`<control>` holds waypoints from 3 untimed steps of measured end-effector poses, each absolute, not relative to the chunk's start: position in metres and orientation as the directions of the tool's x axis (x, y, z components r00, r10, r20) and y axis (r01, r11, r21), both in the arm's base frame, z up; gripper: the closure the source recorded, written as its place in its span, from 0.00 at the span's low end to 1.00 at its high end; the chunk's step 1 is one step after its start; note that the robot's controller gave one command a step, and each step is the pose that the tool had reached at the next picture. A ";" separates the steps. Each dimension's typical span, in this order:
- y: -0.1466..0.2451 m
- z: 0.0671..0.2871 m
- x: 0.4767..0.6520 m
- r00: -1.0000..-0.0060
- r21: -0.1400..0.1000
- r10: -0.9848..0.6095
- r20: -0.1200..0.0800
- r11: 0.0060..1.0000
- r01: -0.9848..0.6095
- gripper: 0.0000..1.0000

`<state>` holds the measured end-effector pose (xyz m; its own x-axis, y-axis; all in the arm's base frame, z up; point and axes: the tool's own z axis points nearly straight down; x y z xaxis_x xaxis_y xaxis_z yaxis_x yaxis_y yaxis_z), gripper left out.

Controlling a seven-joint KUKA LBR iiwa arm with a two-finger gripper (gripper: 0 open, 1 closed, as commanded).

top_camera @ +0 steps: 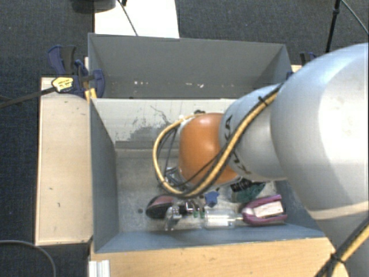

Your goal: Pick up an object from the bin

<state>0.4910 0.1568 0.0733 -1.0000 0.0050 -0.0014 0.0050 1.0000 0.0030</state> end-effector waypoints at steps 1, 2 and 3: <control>0.157 0.075 0.493 -1.000 0.004 0.008 -0.007 1.000 0.008 1.00; 0.158 0.107 0.494 -1.000 0.002 0.007 -0.004 1.000 0.007 1.00; 0.158 0.120 0.494 -1.000 0.002 0.006 -0.004 1.000 0.006 1.00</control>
Offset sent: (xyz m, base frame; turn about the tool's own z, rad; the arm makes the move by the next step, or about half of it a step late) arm 0.0000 0.0000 0.0000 0.0000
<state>0.4942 0.1578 0.1198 -1.0000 0.0062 -0.0042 0.0062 1.0000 0.0023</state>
